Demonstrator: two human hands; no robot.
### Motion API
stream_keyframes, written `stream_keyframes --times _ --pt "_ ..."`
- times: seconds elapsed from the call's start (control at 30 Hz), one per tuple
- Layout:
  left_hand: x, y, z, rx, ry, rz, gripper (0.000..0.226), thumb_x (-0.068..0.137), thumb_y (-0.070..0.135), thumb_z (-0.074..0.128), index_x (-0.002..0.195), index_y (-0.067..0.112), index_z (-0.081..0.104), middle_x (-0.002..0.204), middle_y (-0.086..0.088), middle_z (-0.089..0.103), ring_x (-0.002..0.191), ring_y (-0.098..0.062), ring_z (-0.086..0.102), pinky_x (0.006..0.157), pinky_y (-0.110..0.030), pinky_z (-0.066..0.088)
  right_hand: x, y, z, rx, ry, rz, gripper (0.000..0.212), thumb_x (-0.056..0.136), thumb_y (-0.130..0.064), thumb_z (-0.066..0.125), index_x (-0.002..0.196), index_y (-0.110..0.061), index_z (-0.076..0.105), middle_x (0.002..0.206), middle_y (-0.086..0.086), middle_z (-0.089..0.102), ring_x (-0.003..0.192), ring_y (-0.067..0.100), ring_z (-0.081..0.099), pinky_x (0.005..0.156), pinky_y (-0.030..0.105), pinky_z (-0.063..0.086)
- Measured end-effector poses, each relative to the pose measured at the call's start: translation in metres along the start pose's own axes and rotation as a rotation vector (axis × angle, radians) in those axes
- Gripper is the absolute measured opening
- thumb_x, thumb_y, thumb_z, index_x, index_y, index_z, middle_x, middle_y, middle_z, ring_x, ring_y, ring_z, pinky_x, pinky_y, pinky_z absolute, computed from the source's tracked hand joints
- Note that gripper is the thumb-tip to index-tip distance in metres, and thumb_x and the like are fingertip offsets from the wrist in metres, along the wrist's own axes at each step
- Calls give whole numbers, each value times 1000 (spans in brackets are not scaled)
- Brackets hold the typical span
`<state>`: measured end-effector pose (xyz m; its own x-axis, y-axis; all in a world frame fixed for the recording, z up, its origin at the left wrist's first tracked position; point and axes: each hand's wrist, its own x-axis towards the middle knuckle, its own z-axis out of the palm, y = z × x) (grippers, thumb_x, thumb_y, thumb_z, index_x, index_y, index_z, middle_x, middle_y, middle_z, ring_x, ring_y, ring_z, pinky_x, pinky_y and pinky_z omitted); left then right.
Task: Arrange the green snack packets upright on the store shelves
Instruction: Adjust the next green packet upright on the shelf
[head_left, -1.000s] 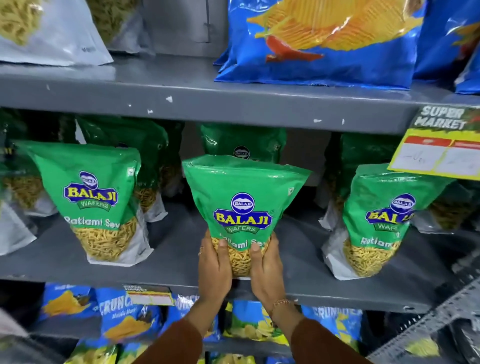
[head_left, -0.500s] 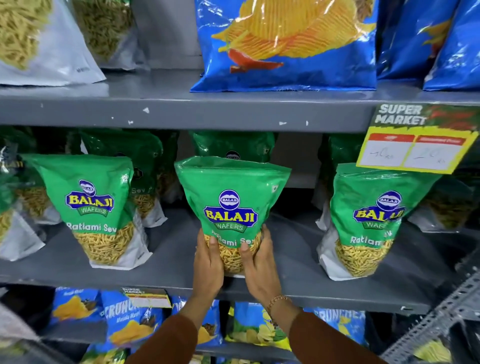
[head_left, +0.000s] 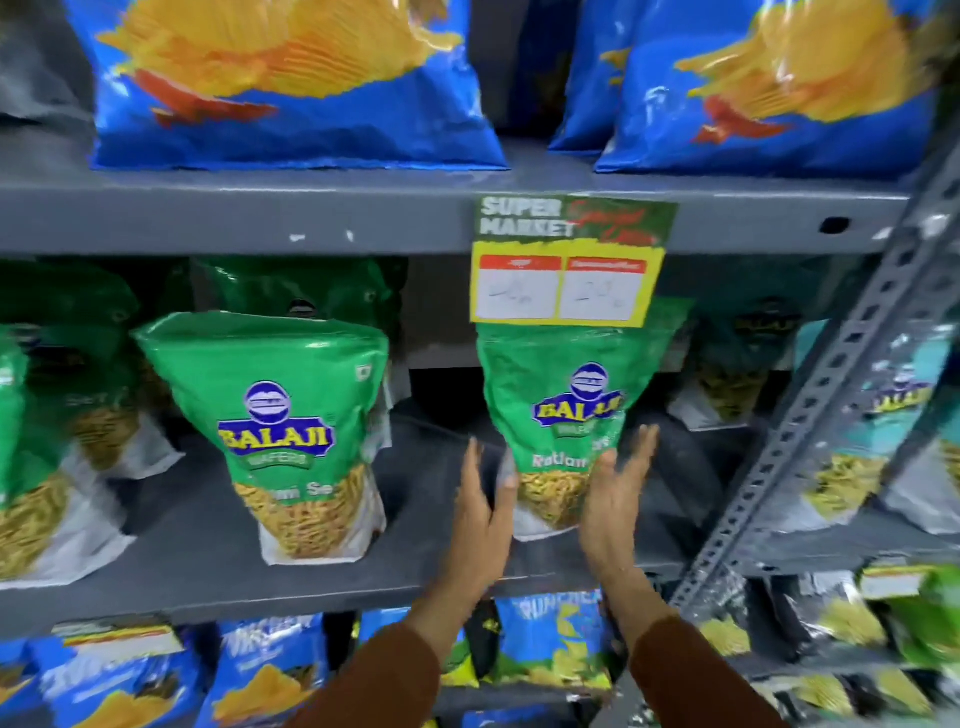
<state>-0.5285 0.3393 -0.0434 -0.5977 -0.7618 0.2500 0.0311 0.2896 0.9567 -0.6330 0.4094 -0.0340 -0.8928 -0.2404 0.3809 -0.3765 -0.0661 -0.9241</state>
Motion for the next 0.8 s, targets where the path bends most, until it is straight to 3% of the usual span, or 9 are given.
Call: stream_keyframes --times 0.07,0.1,0.17,0.23,0.3,0.37,0.5,0.63,0.8 --pt "12 1 14 -32 -32 -58 75 77 65 41 139 25 26 143 8 33 130 -12 35 108 -26 28 15 0 -2 51 -155 157 81 85 -69 24 146 -19 6 156 3 11 142 17 14 117 38 14" --pt "15 3 18 -3 -52 -57 78 75 65 39 138 20 30 136 9 41 124 -9 40 102 -15 30 19 1 -3 39 -211 186 79 85 -70 22 146 -21 13 155 3 18 141 16 20 117 39 16" --pt "17 3 22 38 -46 -50 69 75 62 40 131 21 39 123 13 49 113 -5 45 88 -1 30 21 2 -5 -26 -285 214 77 85 -72 20 143 -23 24 152 -2 28 137 12 27 115 34 20" --pt "18 -2 24 83 -26 -27 67 73 68 41 125 26 43 122 5 55 112 -14 50 94 -20 39 18 -1 -12 -62 -315 202 55 96 -52 21 140 -20 29 140 -13 33 127 2 34 101 3 20" --pt "18 -5 28 111 -45 -14 69 70 71 41 123 26 44 122 -2 57 113 -19 52 96 -37 41 13 -6 -20 -50 -295 191 38 100 -36 23 132 -21 37 115 -23 45 100 -17 44 74 -11 25" --pt "17 -3 31 135 -60 -32 66 69 73 42 120 32 45 121 -2 58 112 -20 53 96 -41 42 9 -8 -26 -46 -252 167 33 99 -34 25 125 -23 41 100 -30 46 84 -24 44 66 -9 29" --pt "14 1 35 145 -67 -23 62 70 75 40 119 37 43 122 3 59 114 -20 52 98 -45 41 6 -8 -29 -46 -211 156 35 91 -47 24 115 -29 42 97 -28 51 83 -16 50 66 -4 33" --pt "13 2 35 135 -58 -31 65 69 75 38 119 33 45 120 3 59 111 -17 52 95 -39 42 7 -1 -25 -61 -181 140 47 93 -54 23 123 -23 44 108 -6 61 95 8 58 80 25 39" --pt "9 12 32 88 -99 -44 62 67 74 38 117 37 43 116 9 56 102 -5 48 87 -25 34 8 7 -24 -85 -168 123 56 89 -60 22 127 -24 43 116 -2 61 105 14 57 79 17 40"
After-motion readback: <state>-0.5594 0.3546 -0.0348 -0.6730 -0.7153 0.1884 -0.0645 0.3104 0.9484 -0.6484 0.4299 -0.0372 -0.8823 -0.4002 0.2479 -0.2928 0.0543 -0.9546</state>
